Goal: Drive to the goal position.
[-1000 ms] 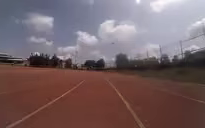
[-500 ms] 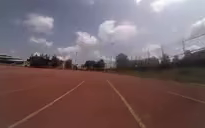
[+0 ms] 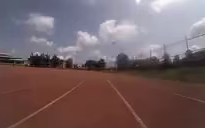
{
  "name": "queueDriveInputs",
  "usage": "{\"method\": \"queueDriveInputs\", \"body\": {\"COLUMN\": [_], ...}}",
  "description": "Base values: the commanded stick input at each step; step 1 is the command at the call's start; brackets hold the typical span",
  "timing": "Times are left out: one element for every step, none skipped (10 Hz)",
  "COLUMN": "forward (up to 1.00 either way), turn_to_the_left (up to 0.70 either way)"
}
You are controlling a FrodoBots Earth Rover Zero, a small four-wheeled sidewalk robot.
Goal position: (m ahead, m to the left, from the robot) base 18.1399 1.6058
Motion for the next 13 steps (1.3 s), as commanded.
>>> {"method": "queueDriveInputs", "body": {"forward": [0.7,0.7,0.7,0.7,0.7,0.7,0.7,0.7,0.7,0.7,0.7,0.7,0.7], "turn_to_the_left": [0.0,0.0,0.0,0.0,0.0,0.0,0.0,0.0,0.0,0.0,-0.07,-0.35,-0.35]}}
